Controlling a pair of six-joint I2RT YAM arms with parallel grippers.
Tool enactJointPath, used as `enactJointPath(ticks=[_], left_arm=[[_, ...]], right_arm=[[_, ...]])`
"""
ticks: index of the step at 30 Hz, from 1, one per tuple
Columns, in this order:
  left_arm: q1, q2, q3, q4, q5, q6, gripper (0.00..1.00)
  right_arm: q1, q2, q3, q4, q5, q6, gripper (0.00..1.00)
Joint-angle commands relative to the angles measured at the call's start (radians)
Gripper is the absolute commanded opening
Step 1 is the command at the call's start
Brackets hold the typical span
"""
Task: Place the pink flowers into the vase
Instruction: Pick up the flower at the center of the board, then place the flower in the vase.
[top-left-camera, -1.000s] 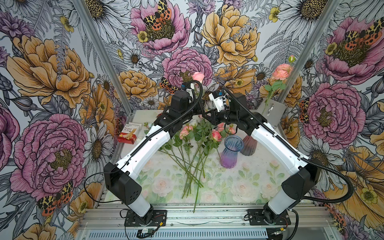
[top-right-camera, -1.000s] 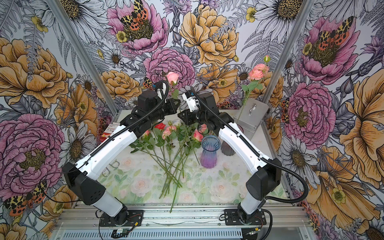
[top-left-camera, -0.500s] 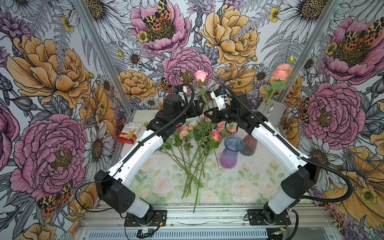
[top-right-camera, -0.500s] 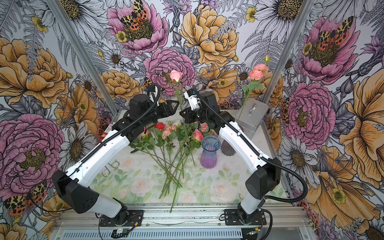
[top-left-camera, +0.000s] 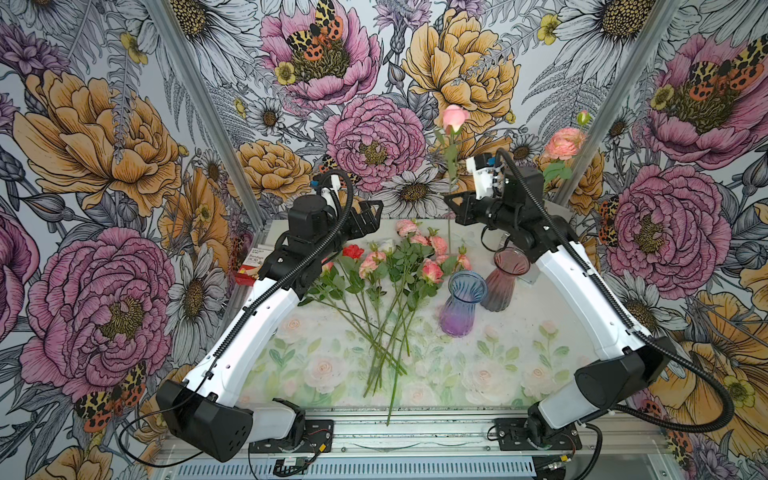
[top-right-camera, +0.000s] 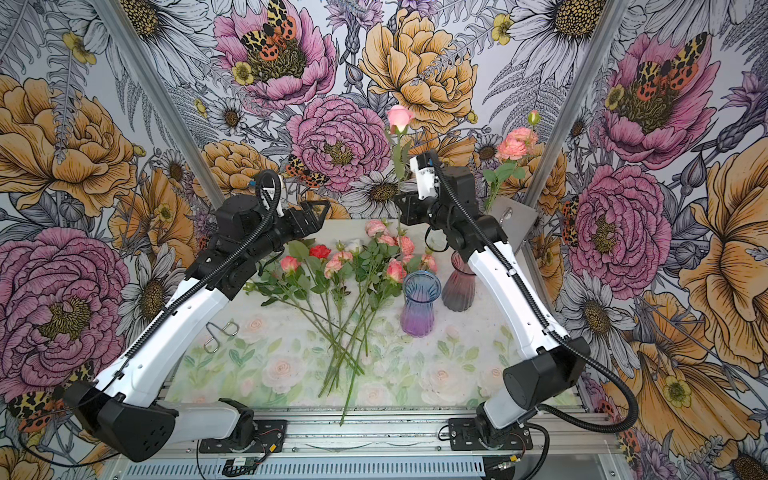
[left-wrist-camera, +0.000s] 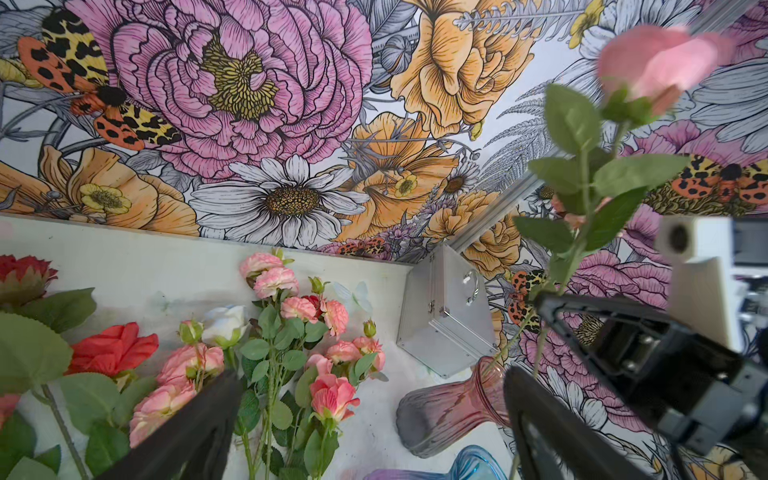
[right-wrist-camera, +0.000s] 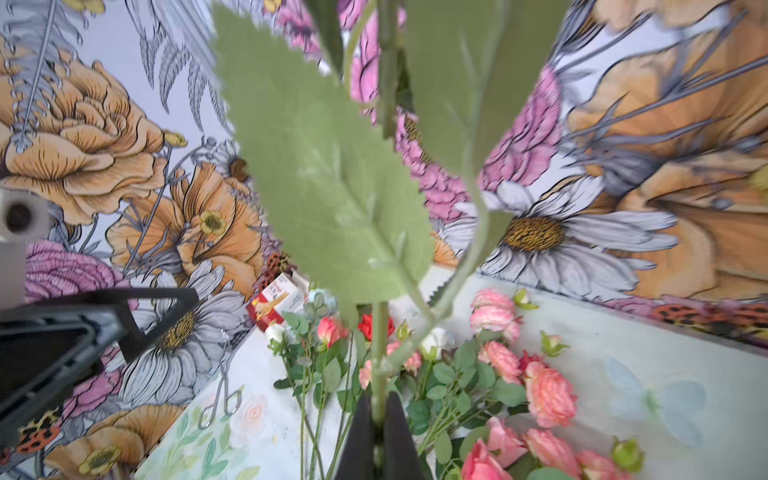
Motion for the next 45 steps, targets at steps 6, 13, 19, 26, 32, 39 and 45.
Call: enactJointPath(ticks=[6,13,19,26,32,39,45], left_arm=[[-0.085,0.034,0.003,-0.073,0.006,0.136,0.99],[-0.155,0.080,-0.002,-0.083,0.019,0.160,0.99],[-0.182,0.093,-0.013,-0.083,0.037,0.170,0.99],[-0.190,0.093,-0.023,-0.089,0.062,0.179,0.99],[-0.193,0.111,-0.028,-0.089,0.060,0.176,0.99],[-0.204,0.149,0.002,-0.088,0.069,0.176,0.99],[-0.204,0.148,-0.003,-0.090,0.065,0.183,0.99]], right_arm=[[-0.180,-0.137,0.080,0.040,0.208,-0.068,0.00],[-0.266,-0.157,-0.001,0.104,0.294,-0.142,0.00],[-0.313,-0.229,-0.258,0.343,0.320,-0.184,0.00],[-0.352,-0.244,-0.366,0.483,0.293,-0.161,0.00],[-0.392,-0.244,-0.317,0.451,0.240,-0.099,0.00],[-0.400,-0.228,-0.255,0.431,0.224,-0.075,0.00],[-0.400,-0.187,-0.209,0.431,0.203,-0.051,0.00]])
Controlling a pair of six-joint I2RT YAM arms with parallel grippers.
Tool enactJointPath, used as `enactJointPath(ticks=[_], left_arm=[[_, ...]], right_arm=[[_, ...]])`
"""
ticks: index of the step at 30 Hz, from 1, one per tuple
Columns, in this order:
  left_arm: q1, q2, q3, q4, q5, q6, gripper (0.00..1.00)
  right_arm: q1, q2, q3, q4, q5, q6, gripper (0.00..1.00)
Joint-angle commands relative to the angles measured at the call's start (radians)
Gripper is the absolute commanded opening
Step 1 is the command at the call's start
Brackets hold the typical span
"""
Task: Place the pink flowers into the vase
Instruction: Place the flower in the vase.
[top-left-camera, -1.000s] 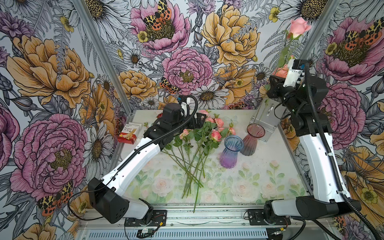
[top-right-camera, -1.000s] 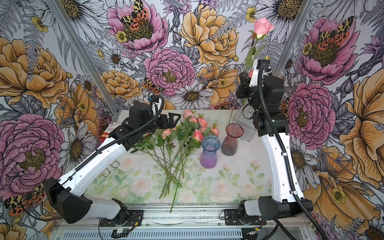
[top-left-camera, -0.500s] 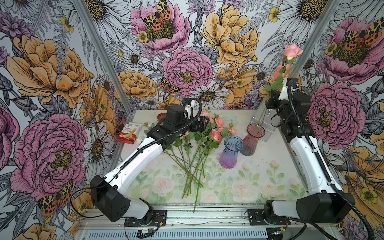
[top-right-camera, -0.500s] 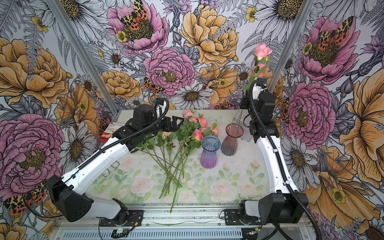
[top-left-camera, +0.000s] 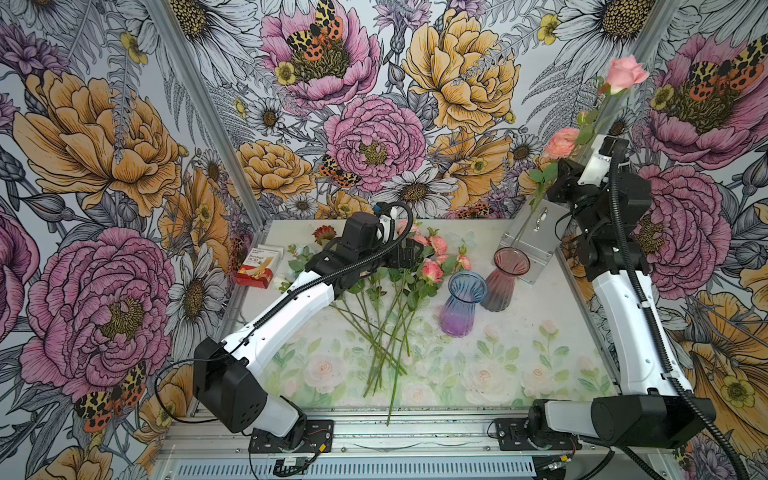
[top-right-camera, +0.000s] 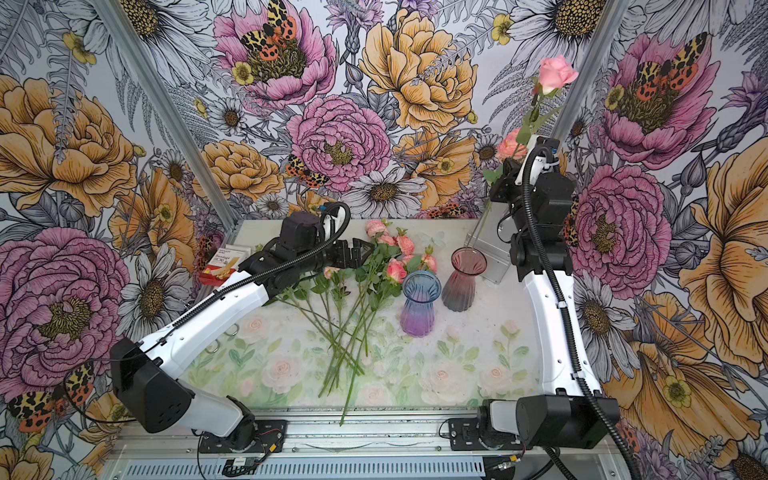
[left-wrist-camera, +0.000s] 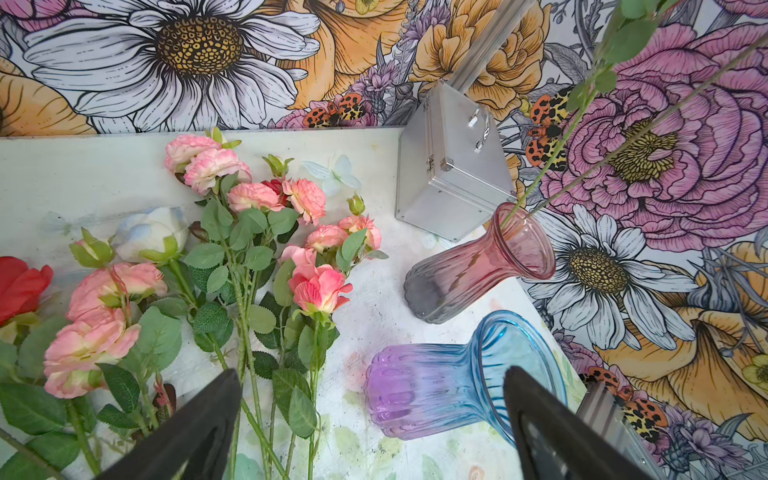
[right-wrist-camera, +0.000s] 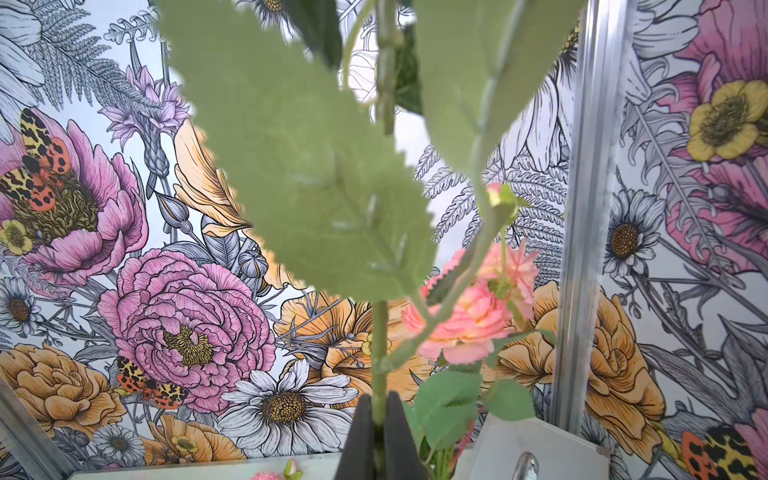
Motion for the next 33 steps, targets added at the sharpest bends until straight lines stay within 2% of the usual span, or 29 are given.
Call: enactJointPath(ticks=[1,5,10,19,25,33], left_arm=[[-0.008,-0.012,0.011,0.002,0.016,0.022,0.99],[-0.008,-0.022,0.002,0.000,0.008,0.026,0.99],[-0.007,-0.021,-0.002,-0.001,-0.004,0.034,0.99],[-0.013,-0.037,-0.041,-0.001,-0.057,0.048,0.99],[-0.041,-0.074,-0.075,0.000,-0.159,0.107,0.99],[-0.064,-0.083,-0.046,0.000,-0.294,0.135,0.99]], right_arm=[[-0.004,0.029,0.031,0.017,-0.017,0.017,0.00],[-0.003,0.027,-0.046,0.034,-0.019,0.013,0.00],[-0.003,-0.022,-0.255,0.150,-0.024,0.022,0.00],[0.035,-0.027,-0.436,0.209,-0.022,0.026,0.00],[0.050,-0.035,-0.513,0.230,-0.017,0.025,0.00],[0.079,-0.043,-0.582,0.247,0.023,0.023,0.06]])
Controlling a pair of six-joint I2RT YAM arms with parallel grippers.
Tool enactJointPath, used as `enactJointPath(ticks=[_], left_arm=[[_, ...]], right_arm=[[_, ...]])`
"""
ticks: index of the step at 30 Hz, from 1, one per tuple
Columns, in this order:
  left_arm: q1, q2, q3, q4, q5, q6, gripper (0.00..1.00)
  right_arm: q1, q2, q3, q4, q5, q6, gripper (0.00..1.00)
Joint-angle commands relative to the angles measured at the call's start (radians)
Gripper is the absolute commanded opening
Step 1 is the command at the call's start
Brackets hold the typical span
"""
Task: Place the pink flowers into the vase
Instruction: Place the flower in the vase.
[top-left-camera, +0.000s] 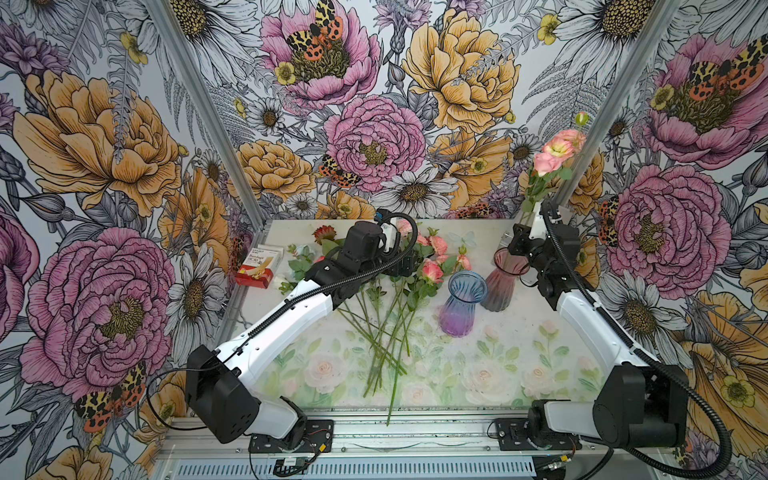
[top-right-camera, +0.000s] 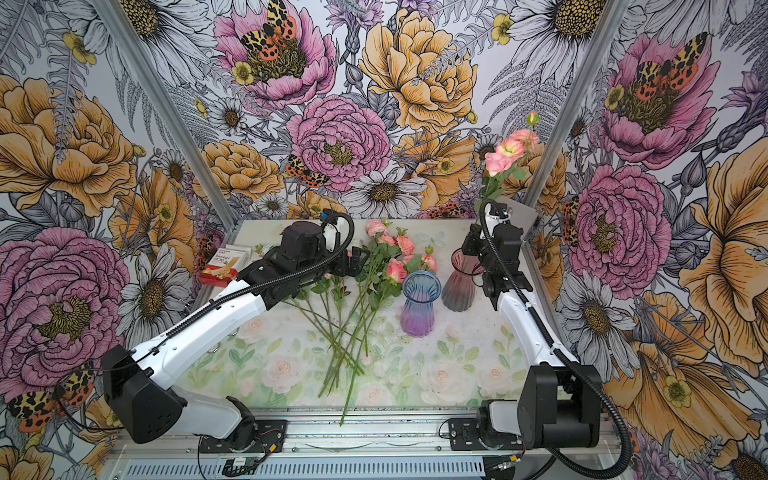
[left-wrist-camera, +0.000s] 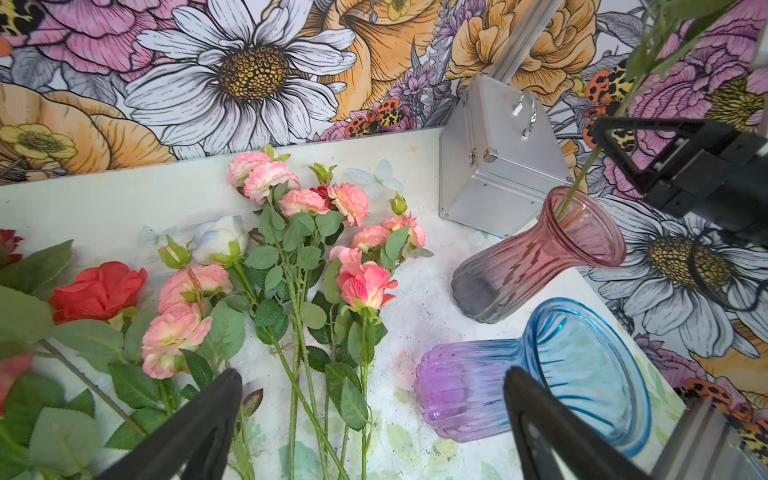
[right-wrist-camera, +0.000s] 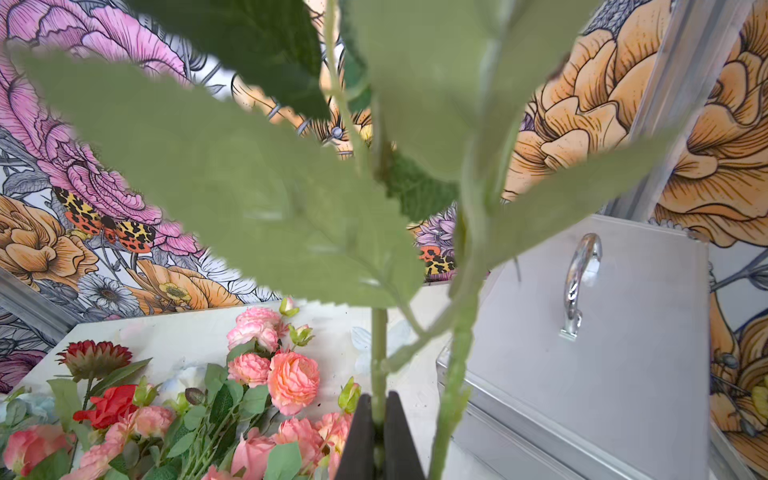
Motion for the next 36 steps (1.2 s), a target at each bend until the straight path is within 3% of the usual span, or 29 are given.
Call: enactJointPath(ticks=[1,6,11,14,20,23,26,31,36], left_arm=[[-0.015,-0.022,0.030,0.001,-0.099,0.030,0.99],[-0.012,-0.006,0.080,0.003,-0.071,0.032,0.99],[-0.056,0.017,0.090,-0.007,-0.073,0.119,0.99],[-0.061,0.030,0.091,-0.058,-0.042,0.089,0.99],[-0.056,0.065,0.038,-0.135,0.011,0.004,0.99],[-0.046,0.108,0.041,-0.205,0.015,-0.042,0.99],[-0.015,0.148,0.026,-0.218,0.097,-0.091,0.98],[-0.015,0.273,0.084,-0.292,0.173,-0.085,0.98],[-0.046,0.384,0.146,-0.344,0.174,-0.068,0.90]], right_arm=[[0.012,-0.039,-0.015,0.028,0.026,0.003,0.07],[0.018,-0.054,-0.026,0.010,0.037,0.003,0.18],[0.023,-0.074,-0.020,-0.020,0.052,0.002,0.52],[0.027,-0.106,-0.012,-0.060,0.075,0.002,0.74],[0.046,-0.217,-0.019,-0.135,0.133,-0.002,0.99],[0.068,-0.289,-0.019,-0.153,0.154,-0.015,0.99],[0.089,-0.318,0.019,-0.182,0.131,-0.041,0.99],[0.125,-0.282,0.119,-0.223,-0.002,-0.057,0.99],[0.165,-0.173,0.259,-0.253,-0.172,-0.019,0.99]])
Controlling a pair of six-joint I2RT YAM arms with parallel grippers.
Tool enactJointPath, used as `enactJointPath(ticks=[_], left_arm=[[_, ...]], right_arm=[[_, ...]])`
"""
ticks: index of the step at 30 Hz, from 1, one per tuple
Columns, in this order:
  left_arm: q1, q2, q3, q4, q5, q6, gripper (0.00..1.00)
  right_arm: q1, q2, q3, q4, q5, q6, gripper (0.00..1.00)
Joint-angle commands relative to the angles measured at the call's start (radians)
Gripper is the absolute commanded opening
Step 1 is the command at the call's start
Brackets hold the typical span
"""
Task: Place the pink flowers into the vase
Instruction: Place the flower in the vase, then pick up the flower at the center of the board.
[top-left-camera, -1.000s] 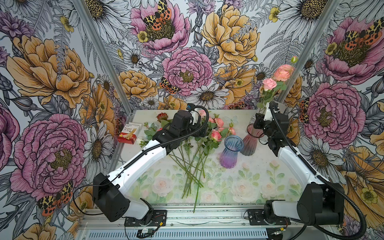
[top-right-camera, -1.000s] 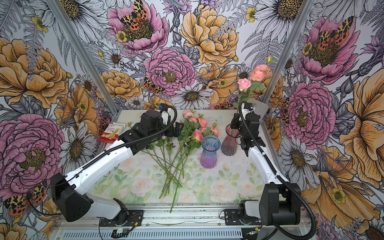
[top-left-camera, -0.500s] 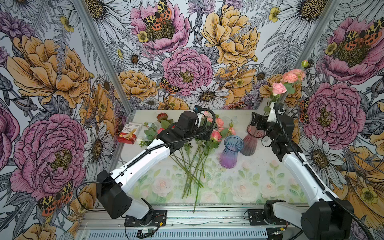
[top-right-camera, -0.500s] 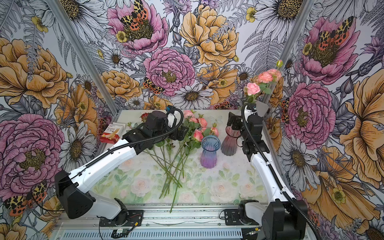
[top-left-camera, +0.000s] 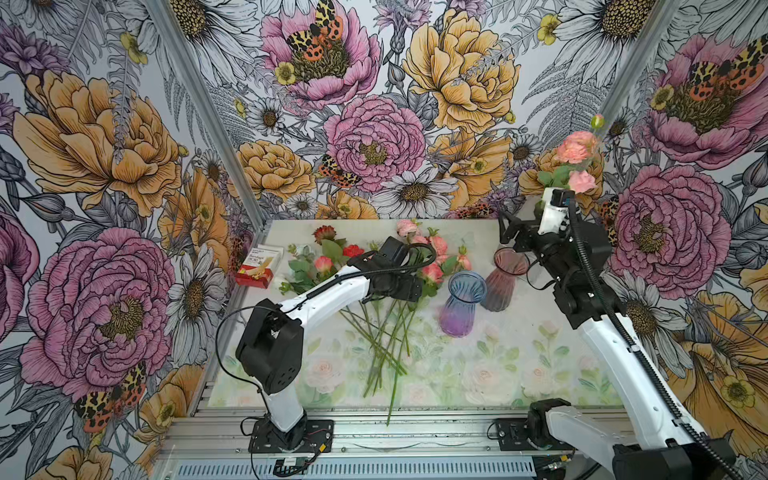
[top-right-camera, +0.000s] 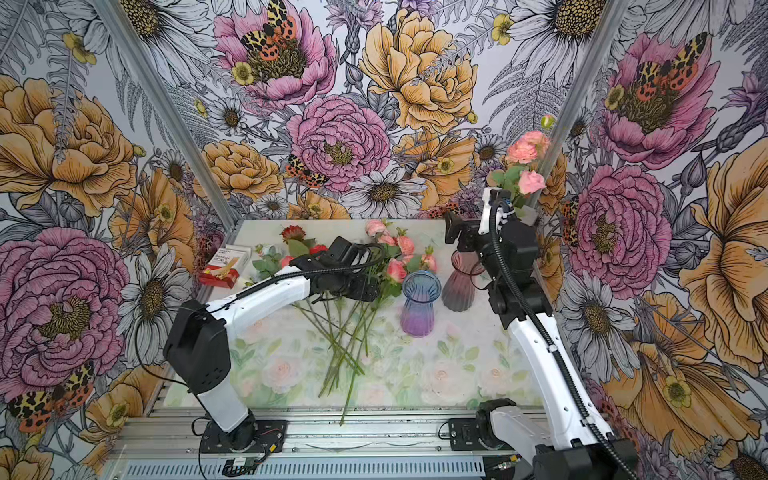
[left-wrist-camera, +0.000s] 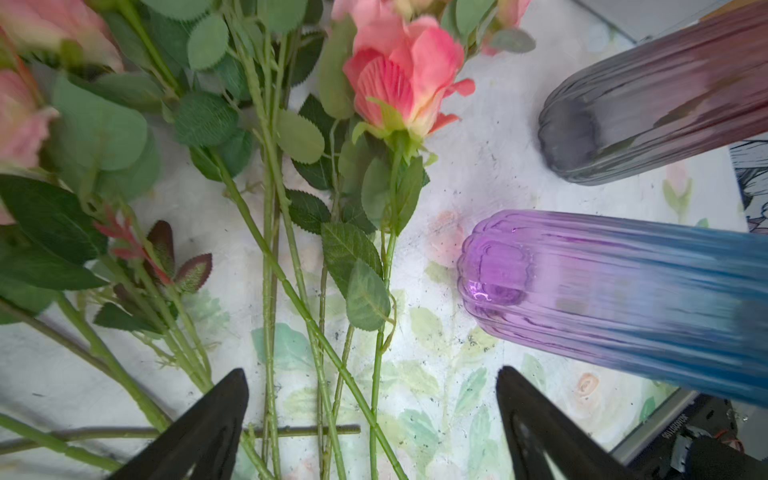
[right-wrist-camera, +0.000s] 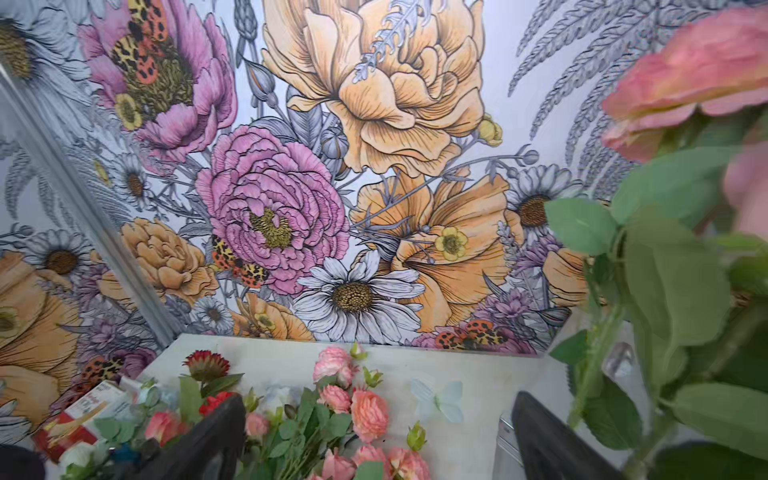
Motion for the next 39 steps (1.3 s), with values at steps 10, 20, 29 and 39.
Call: enactJointPath(ticks=[10,20,29,39], left_arm=[[-0.044,0.150,0.097,-0.059,-0.004,-0.004,0.79],[-0.052,0.226,0.121,-0.057,-0.042,-0.008,0.70],[-0.056,0.260,0.148,-0.057,-0.042,-0.016,0.70],[-0.055,0.286,0.158,-0.056,-0.056,-0.017,0.65]], right_arm=[[0.107,0.200,0.242,-0.099,-0.257,0.013,0.99],[0.136,0.242,0.280,-0.331,-0.263,-0.028,0.99],[0.133,0.202,0.289,-0.460,-0.153,-0.052,0.99],[0.131,0.202,0.302,-0.459,-0.148,-0.043,0.99]])
